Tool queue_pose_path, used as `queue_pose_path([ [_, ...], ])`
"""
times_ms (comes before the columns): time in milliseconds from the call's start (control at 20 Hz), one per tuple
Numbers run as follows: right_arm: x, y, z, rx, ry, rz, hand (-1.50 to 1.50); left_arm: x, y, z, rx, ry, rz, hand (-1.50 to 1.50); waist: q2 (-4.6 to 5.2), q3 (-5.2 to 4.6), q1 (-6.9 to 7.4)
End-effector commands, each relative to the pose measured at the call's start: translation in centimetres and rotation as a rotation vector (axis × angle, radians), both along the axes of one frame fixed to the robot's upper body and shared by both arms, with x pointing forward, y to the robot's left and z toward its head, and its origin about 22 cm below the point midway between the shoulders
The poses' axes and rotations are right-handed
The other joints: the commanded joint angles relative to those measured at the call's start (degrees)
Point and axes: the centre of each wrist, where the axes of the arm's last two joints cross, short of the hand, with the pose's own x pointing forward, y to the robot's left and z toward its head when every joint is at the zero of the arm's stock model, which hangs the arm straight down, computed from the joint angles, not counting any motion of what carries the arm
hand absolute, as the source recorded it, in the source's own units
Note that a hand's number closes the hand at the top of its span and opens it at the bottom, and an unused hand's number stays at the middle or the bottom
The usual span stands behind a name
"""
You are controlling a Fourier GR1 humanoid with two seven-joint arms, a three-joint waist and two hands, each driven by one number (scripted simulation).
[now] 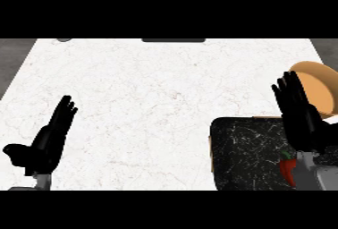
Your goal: Pick the bell pepper from the tray and place it in the pot
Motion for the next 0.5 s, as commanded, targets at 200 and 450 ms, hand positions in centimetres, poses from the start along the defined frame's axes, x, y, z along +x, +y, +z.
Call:
queue_pose_path([
  [200, 2.5, -2.0, 7.5, -0.123, -0.252, 0.654, 1.50, 3.3, -0.6, 4.9, -0.024, -0.203, 0.001, 0.00, -1.60, 0.26, 1.14],
  [450, 2.2, -10.5, 11.0, -0.560, -0.324, 0.638, -1.50, 4.3, -1.5, 5.9, -0.077, -0.246, 0.011, 0.00, -0.11, 0.41, -0.18],
])
